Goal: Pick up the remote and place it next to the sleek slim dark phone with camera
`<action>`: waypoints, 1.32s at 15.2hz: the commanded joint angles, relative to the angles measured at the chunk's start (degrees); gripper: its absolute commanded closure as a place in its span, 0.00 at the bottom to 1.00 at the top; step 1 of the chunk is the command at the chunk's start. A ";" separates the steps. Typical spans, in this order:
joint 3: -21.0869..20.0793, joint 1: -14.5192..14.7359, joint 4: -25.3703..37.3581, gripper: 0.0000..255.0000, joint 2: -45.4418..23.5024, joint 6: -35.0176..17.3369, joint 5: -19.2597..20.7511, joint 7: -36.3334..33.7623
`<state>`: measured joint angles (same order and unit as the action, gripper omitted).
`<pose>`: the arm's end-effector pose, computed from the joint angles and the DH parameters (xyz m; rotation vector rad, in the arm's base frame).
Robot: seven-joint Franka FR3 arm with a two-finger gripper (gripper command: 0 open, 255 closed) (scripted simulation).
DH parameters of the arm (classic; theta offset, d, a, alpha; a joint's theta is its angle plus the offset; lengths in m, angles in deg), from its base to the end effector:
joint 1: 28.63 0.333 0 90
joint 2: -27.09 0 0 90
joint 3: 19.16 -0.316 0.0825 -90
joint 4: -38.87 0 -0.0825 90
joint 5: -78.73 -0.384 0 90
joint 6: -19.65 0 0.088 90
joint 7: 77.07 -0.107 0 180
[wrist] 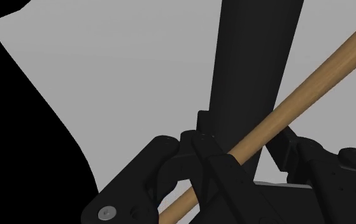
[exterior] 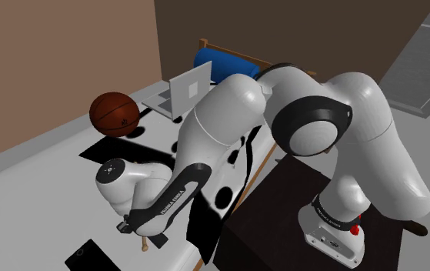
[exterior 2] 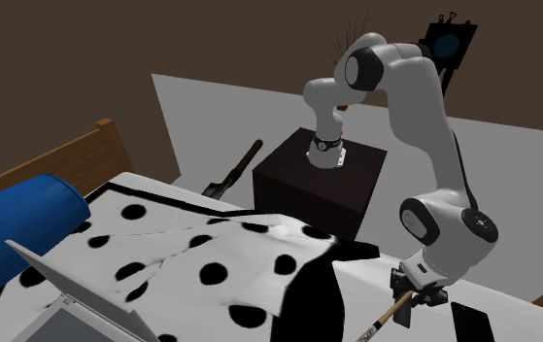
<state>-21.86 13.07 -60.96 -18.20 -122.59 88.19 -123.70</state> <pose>0.4671 0.4557 0.1180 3.0601 0.1240 0.0187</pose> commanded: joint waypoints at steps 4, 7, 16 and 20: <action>0.16 0.03 0.92 1.00 -1.84 -0.98 0.13 -0.05; 0.16 0.03 0.92 1.00 -1.84 -0.98 0.13 -0.05; 0.00 0.00 0.39 0.00 -0.26 0.07 0.00 0.03; -0.44 -0.08 -0.68 0.00 3.95 3.23 -0.42 0.28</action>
<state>-22.24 13.11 -61.88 -14.72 -120.12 87.87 -123.62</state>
